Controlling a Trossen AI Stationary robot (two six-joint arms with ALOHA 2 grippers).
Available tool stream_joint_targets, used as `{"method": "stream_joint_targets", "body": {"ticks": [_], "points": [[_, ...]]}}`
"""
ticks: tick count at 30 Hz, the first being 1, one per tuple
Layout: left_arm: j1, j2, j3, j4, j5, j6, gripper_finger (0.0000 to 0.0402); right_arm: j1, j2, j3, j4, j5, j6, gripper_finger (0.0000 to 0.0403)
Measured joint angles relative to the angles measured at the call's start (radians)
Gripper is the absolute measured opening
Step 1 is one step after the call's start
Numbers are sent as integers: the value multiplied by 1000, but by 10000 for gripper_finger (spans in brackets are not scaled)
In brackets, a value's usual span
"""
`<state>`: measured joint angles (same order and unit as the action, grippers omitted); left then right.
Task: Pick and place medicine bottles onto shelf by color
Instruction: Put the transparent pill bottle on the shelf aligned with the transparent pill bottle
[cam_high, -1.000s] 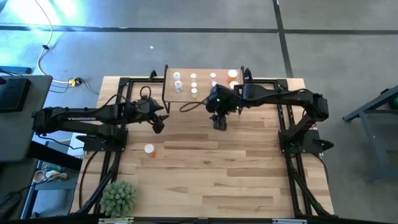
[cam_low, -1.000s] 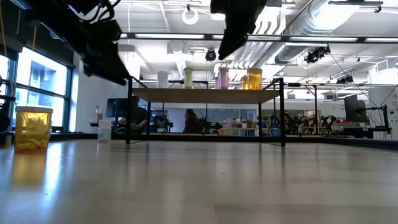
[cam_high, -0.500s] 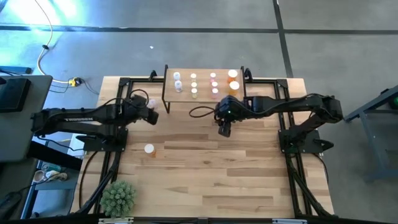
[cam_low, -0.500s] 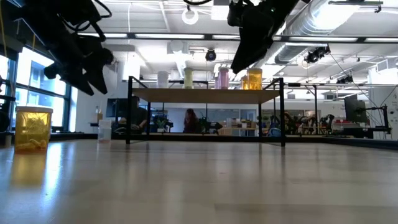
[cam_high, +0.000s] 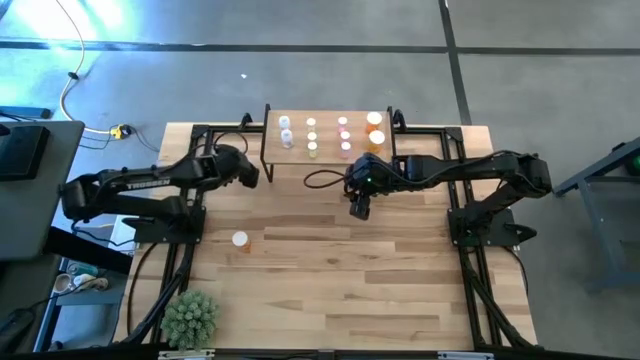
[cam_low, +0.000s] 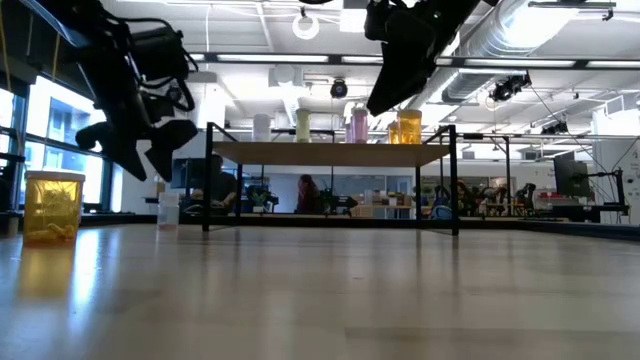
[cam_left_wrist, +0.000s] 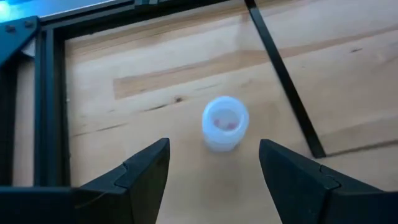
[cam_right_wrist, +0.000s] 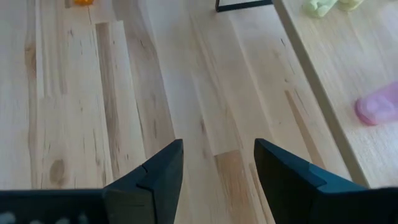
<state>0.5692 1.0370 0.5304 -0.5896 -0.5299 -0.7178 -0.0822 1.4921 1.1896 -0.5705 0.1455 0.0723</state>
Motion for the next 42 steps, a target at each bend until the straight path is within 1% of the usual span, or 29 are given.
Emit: {"method": "stream_joint_targets", "body": {"ticks": [6,18,22,29,32,39,42], "points": [[55,65,0,99,62,56,239,0,0,0,15,0,-1,188],[103,198,0,189,75,70,239,0,0,0,14,-1,0,188],[105,219,0,221,78,93,239,0,0,0,14,-1,-1,188],[104,222,0,220,77,97,237,0,0,0,14,-1,-1,188],[104,222,0,215,73,96,224,0,0,0,14,-1,-1,188],[104,222,0,207,47,108,159,0,0,0,14,-2,5,188],[104,222,0,207,47,109,138,0,0,0,14,-5,8,188]]}}
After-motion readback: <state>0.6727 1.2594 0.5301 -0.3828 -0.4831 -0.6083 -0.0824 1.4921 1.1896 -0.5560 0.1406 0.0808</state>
